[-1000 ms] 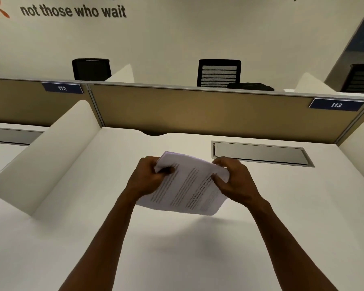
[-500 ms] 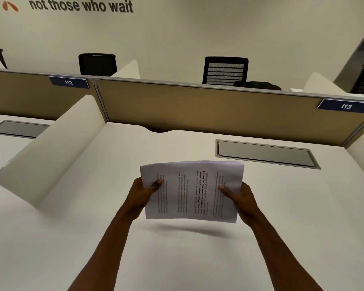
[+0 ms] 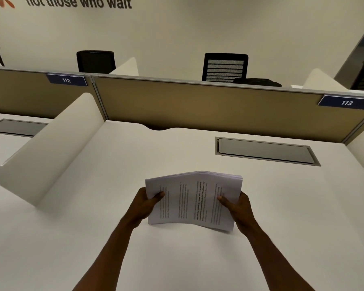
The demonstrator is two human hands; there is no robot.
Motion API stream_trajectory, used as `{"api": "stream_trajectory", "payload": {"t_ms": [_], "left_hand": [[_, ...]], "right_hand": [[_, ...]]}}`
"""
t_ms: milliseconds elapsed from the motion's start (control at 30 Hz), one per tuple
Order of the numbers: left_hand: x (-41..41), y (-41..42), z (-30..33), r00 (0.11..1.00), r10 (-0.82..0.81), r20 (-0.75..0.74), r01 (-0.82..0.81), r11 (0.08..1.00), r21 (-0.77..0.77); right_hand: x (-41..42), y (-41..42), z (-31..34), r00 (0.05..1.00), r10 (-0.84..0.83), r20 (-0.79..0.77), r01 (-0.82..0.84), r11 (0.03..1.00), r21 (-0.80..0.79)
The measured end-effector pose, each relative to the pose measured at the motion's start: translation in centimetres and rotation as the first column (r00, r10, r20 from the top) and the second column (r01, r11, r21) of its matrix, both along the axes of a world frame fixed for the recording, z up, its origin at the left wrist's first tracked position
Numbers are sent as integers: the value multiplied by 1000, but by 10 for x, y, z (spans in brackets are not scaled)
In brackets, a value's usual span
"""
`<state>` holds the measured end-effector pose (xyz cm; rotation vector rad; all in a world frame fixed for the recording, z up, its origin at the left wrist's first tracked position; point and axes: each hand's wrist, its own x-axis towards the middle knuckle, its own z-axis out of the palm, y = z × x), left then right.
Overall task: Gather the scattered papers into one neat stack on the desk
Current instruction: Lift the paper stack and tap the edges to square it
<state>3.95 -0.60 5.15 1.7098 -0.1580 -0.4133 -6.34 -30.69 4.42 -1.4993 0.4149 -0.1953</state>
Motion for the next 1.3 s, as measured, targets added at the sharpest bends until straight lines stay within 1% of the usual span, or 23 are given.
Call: {"api": "stream_trajectory", "payload": {"t_ms": [133,200,267,367,500,633,733,800,933,1033,1133,1167,1233,1300], "left_hand": [[4,2,7,1000,-4,10,4,998,-59],[5,4,9,1000,-13,20,15,997,-73],[4,4,6,1000,-26,4,26,997,-75],[2,3,-1,1000,-10,-6,9,997,-73],[2,3,3,1000,15,3,-15,998,-67],[1,6,3,999,27,-22,-29,991,-134],[-4,5,-5,996,51,-73,-61,987,-149],[-4,4,-7,992,92,-82,-104,983,-153],[-2,7,-7,992,98,-82,-112,975,-190],[-5,9,-11,988,80,-129,-105,974,-201],[-5,7,-9,988,92,-127,-116,974,-193],[-5,7,-5,988,101,-115,-122,973,-194],[-2,6,5,993,114,-43,-120,975,-188],[0,4,16,978,185,94,-175,980,-98]], "right_hand": [[3,-2,6,999,-25,45,25,1000,15],[3,-3,8,998,-12,54,11,1000,30],[2,-1,3,1000,-2,29,1,998,55],[0,4,-7,998,-55,-16,56,994,96],[0,5,-6,996,-83,-20,84,992,94],[-1,4,-1,998,-61,12,59,994,93],[-5,6,-6,999,-21,-30,25,990,136],[-5,7,-8,998,-25,-52,31,991,134],[-4,4,-5,999,-12,-30,15,995,100],[-8,8,-11,998,15,-67,-12,999,50],[-9,9,-11,997,-3,-82,3,1000,-10],[-7,8,-8,997,-5,-81,2,999,-34],[-3,5,3,997,1,-76,-8,995,-97],[2,2,15,998,18,-59,-28,986,-166]]}}
